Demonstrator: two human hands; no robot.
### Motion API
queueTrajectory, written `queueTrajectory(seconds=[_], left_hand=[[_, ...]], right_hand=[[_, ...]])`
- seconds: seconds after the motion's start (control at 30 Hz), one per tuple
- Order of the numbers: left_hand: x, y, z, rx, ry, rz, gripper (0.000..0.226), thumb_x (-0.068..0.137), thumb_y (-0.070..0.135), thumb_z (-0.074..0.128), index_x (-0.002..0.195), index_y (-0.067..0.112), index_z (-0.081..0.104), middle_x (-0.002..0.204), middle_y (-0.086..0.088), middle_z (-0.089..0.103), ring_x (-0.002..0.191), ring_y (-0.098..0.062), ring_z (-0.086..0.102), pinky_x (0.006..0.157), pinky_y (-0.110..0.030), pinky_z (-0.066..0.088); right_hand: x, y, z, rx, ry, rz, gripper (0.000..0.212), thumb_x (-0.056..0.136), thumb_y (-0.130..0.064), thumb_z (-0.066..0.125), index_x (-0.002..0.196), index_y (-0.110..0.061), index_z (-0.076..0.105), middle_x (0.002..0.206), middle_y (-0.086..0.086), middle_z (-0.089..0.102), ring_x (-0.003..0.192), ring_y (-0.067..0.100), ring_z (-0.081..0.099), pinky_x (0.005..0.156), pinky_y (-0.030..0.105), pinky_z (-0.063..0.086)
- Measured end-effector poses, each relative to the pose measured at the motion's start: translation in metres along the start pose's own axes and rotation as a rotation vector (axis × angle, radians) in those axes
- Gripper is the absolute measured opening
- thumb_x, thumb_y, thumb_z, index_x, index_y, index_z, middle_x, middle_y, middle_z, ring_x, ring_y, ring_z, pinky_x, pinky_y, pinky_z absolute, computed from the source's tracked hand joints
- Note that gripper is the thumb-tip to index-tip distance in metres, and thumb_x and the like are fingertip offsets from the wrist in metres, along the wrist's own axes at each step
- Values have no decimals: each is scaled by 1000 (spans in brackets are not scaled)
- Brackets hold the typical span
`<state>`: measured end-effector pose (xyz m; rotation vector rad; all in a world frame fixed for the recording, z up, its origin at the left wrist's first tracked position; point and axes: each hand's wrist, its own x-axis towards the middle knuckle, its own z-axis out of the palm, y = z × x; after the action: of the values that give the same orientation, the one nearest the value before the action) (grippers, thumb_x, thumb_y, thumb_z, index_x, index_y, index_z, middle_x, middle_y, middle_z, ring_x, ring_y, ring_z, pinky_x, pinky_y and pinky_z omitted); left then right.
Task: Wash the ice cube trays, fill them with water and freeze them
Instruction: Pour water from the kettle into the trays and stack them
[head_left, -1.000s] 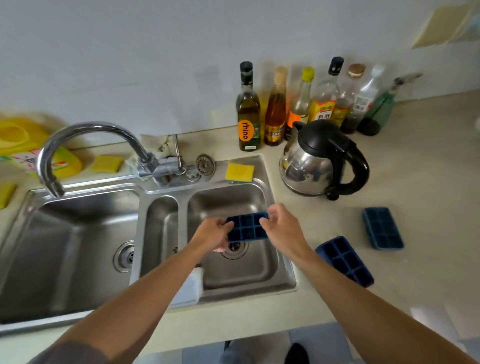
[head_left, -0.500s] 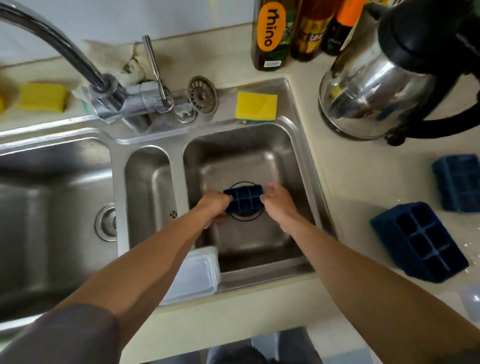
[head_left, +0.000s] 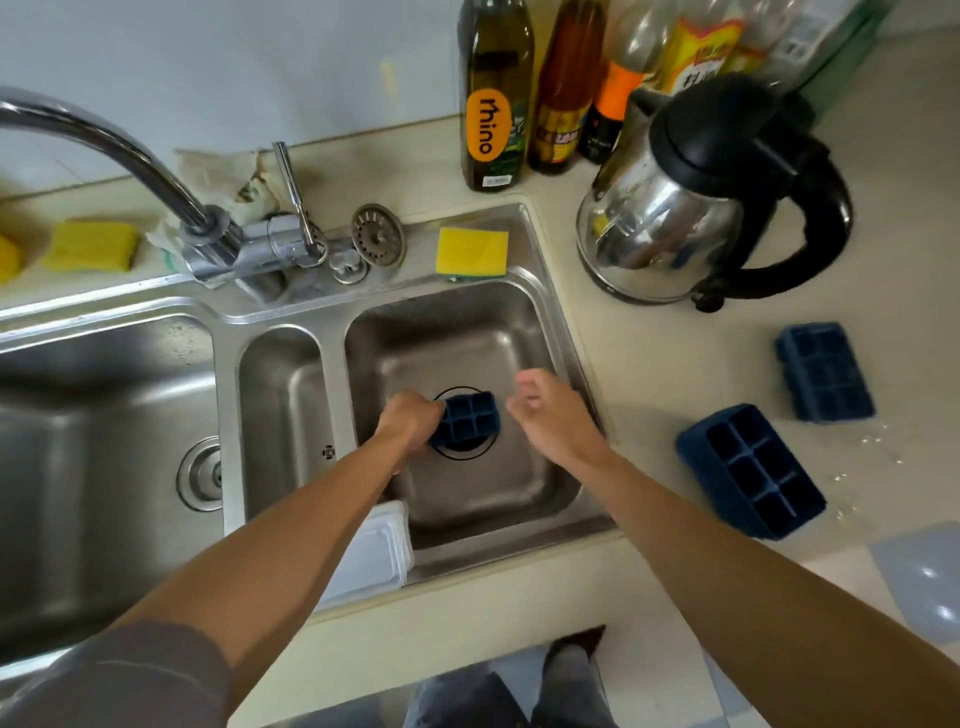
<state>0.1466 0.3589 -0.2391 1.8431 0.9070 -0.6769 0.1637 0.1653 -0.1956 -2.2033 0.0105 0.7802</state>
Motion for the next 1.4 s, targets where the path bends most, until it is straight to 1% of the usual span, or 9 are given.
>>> queueTrajectory(seconds=[0.13, 0.23, 0.4, 0.7, 0.87, 1.0, 1.1, 1.2, 1.4], left_hand=[[-41, 25, 10, -150, -1, 56, 18, 102, 14, 53, 100, 3, 67, 95, -13, 63, 84, -25, 61, 71, -37, 55], [-75, 49, 24, -313, -78, 26, 20, 105, 13, 49, 90, 12, 61, 91, -10, 63, 78, -20, 62, 66, -31, 52], [-116, 84, 48, -303, -103, 176, 14, 105, 20, 53, 101, 11, 63, 87, -8, 66, 74, -17, 64, 65, -29, 54], [-162, 119, 97, -156, -127, 292, 17, 103, 27, 57, 108, 13, 65, 104, -9, 74, 86, -20, 73, 73, -31, 59], [-166, 119, 115, -172, -131, 296, 15, 102, 26, 59, 106, 14, 67, 103, -9, 75, 90, -23, 75, 79, -37, 61], [-160, 127, 112, -171, -125, 298, 16, 103, 26, 56, 108, 15, 66, 103, -8, 75, 85, -19, 74, 77, -36, 60], [-148, 138, 102, -207, -99, 316, 14, 104, 25, 55, 107, 15, 65, 102, -9, 75, 83, -18, 74, 78, -35, 61], [-130, 148, 88, -275, -63, 344, 15, 104, 23, 55, 109, 13, 66, 100, -10, 75, 84, -20, 74, 76, -36, 62], [-92, 167, 74, -407, -19, 370, 18, 103, 24, 56, 106, 13, 69, 96, -6, 77, 89, -23, 75, 74, -33, 63]], right_hand=[[-44, -5, -49, -133, 115, -164, 46, 100, -27, 60, 144, -14, 52, 140, 3, 59, 128, 18, 55, 101, 24, 39], [-74, 5, -86, -340, 207, -231, 49, 99, -33, 60, 143, -15, 50, 138, 5, 56, 129, 24, 50, 105, 36, 40], [-104, 44, -135, -682, 207, -85, 72, 93, -54, 59, 151, -20, 33, 156, 8, 34, 140, 32, 34, 112, 47, 36], [-115, 97, -159, -648, 145, 15, 65, 88, -38, 69, 140, -22, 33, 134, 10, 41, 115, 32, 56, 83, 38, 50], [-112, 112, -189, -618, 156, 52, 83, 88, -60, 64, 149, -22, 25, 146, 13, 37, 125, 35, 51, 93, 44, 50], [-106, 79, -209, -379, 354, -108, 92, 83, -77, 52, 152, -21, 30, 147, 8, 44, 133, 29, 46, 101, 45, 47], [-89, 45, -226, -17, 553, -225, 61, 85, -71, 54, 126, -26, 50, 120, -3, 55, 106, 13, 56, 81, 25, 44], [-61, 21, -240, 270, 654, -213, 39, 94, -61, 55, 102, -23, 54, 101, -3, 62, 91, 14, 60, 72, 26, 45], [-3, 14, -258, 534, 667, -141, 58, 107, -48, 39, 87, -1, 64, 80, 18, 63, 73, 20, 56, 72, 35, 46]])
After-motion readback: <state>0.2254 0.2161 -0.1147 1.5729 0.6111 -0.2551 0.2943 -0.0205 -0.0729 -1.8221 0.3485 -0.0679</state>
